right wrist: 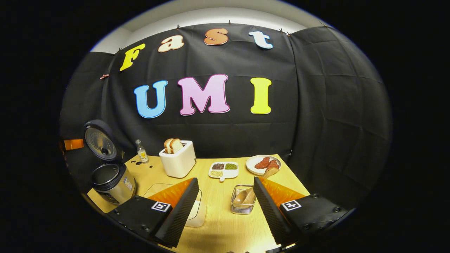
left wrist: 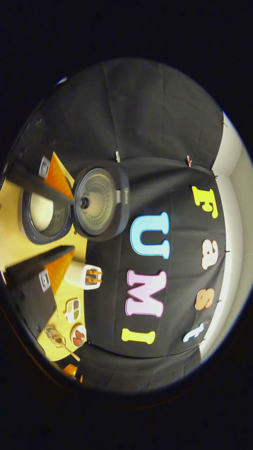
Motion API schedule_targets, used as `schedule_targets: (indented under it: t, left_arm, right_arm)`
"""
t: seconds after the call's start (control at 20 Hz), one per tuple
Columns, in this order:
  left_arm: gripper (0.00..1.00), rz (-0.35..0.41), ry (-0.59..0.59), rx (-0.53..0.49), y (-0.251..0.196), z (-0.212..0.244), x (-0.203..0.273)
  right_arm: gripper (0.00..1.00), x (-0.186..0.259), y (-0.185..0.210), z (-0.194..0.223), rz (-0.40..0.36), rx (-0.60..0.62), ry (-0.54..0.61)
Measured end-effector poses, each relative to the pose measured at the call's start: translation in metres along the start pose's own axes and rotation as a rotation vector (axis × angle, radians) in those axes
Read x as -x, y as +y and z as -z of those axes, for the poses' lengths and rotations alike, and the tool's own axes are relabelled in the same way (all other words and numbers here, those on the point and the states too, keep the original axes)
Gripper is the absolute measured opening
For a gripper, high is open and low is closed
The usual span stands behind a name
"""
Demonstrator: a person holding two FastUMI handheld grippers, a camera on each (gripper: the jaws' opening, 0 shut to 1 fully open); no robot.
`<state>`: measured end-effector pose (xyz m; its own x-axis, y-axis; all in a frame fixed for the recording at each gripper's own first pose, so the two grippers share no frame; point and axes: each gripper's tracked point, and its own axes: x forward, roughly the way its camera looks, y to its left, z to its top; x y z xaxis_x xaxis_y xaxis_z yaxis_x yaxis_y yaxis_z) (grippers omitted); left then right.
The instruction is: Close the left gripper, press the button to open the rice cooker; take a wooden spoon from the chopstick holder with the right hand, scoop a spoonful of rice and pour it into the rice cooker, then put the wooden spoon back into the chopstick holder.
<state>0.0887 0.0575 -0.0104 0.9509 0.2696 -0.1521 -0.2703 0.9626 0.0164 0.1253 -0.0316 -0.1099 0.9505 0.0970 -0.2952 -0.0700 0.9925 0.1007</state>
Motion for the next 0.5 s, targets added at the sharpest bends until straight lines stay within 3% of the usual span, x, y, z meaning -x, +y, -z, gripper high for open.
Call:
schedule_targets:
  t: [0.05, 0.5]
  left_arm:
    - [0.98, 0.007, 0.003, 0.012, -0.005, 0.005, -0.001]
    - [0.98, 0.024, 0.092, 0.006, -0.06, 0.047, 0.006]
  right_arm:
    - [0.98, -0.005, -0.005, 0.002, 0.007, -0.006, 0.007]
    - [0.99, -0.065, -0.051, 0.046, 0.049, -0.133, 0.162]
